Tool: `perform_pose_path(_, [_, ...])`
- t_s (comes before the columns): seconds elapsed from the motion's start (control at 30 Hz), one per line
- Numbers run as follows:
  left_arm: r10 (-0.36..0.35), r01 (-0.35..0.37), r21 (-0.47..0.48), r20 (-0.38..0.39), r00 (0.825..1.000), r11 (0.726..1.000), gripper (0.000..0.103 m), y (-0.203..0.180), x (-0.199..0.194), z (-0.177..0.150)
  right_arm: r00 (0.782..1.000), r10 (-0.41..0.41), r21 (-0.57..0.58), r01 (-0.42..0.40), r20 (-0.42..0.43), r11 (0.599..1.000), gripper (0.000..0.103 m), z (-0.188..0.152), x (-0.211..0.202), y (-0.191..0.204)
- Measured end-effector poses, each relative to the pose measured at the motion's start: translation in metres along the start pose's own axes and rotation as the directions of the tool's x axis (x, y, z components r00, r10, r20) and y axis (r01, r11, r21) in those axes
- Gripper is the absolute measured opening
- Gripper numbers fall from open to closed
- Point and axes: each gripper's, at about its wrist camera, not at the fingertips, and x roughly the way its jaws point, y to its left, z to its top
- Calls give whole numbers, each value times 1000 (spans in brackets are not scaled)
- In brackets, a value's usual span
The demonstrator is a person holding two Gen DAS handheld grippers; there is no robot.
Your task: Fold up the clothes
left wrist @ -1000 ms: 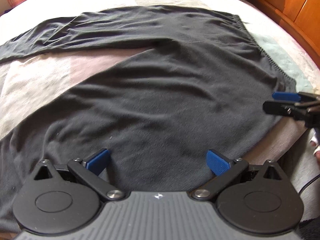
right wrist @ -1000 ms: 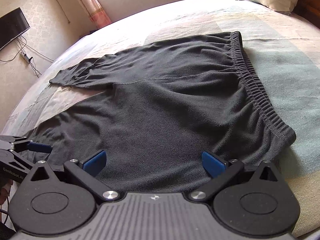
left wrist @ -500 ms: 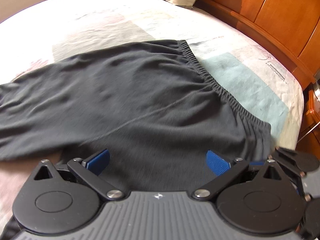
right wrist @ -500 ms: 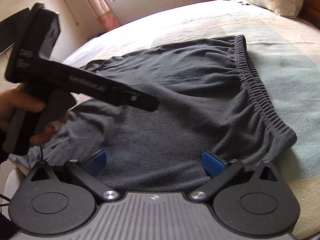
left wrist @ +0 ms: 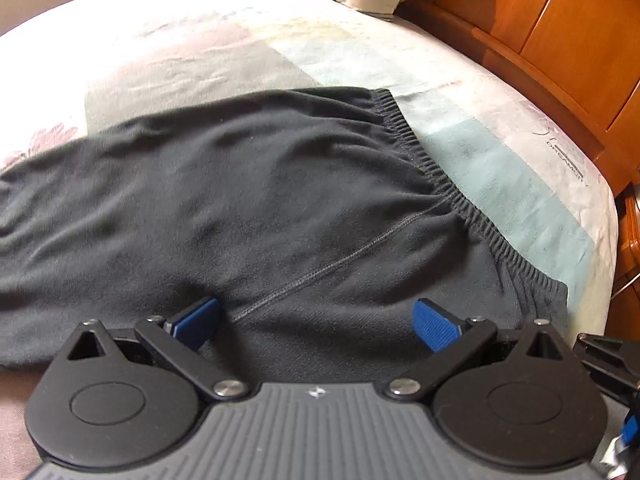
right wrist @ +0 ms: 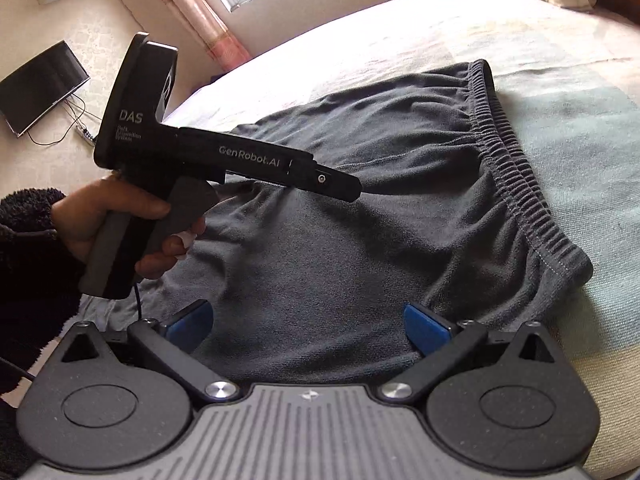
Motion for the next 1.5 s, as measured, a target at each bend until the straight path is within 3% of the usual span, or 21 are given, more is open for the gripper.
perform_pose_path(0.13, [-20, 21, -28, 35, 999, 999, 102, 2, -22, -6, 998, 34, -25, -33, 54, 999, 103, 28, -29, -17])
perform_pose_path(0.33, [36, -33, -35, 77, 996, 999, 102, 5, -48, -37, 992, -26, 16, 24, 125, 1000, 103, 86, -40, -55])
perform_pose_path(0.47, [97, -85, -139, 83, 992, 987, 102, 24, -65, -58, 990, -22, 29, 18, 136, 999, 103, 120, -8, -66])
perform_pose_path(0.63, [221, -209, -192, 43, 974, 959, 102, 50, -84, -71, 998, -46, 2, 46, 53, 999, 103, 144, 62, -58])
perform_pose_path(0.7, [256, -244, -204, 35, 966, 948, 102, 57, -89, -74, 997, -64, -34, 65, 38, 997, 103, 146, 82, -53])
perform_pose_path(0.77, [251, -235, -219, 48, 967, 947, 102, 61, -94, -78, 992, -121, -70, 122, 30, 990, 103, 145, 94, -56])
perform_pose_path(0.87, [230, -211, -241, 56, 972, 947, 102, 68, -97, -86, 998, -52, -82, 55, 40, 995, 103, 140, 90, -76])
perform_pose_path(0.93, [242, -225, -250, 41, 969, 942, 102, 69, -94, -89, 998, -48, -64, 51, 49, 997, 103, 138, 80, -83])
perform_pose_path(1.1, [215, -194, -245, 60, 975, 950, 102, 60, -93, -92, 985, -168, -95, 172, 50, 980, 103, 141, 57, -70])
perform_pose_path(1.17, [203, -183, -230, 64, 977, 956, 102, 55, -93, -92, 986, -151, -114, 158, 68, 981, 103, 144, 49, -61])
perform_pose_path(1.27, [205, -187, -220, 60, 977, 957, 102, 49, -95, -93, 997, -51, -108, 56, 49, 993, 103, 149, 52, -51])
perform_pose_path(1.33, [203, -186, -219, 57, 978, 958, 102, 47, -97, -95, 999, -31, -100, 34, 27, 994, 103, 147, 64, -49])
perform_pose_path(1.43, [199, -188, -219, 33, 979, 958, 102, 43, -97, -101, 995, -97, -35, 96, -19, 995, 103, 136, 84, -60])
perform_pose_path(1.5, [199, -191, -205, 19, 980, 960, 102, 40, -97, -104, 995, -95, -23, 95, 6, 995, 103, 127, 77, -63])
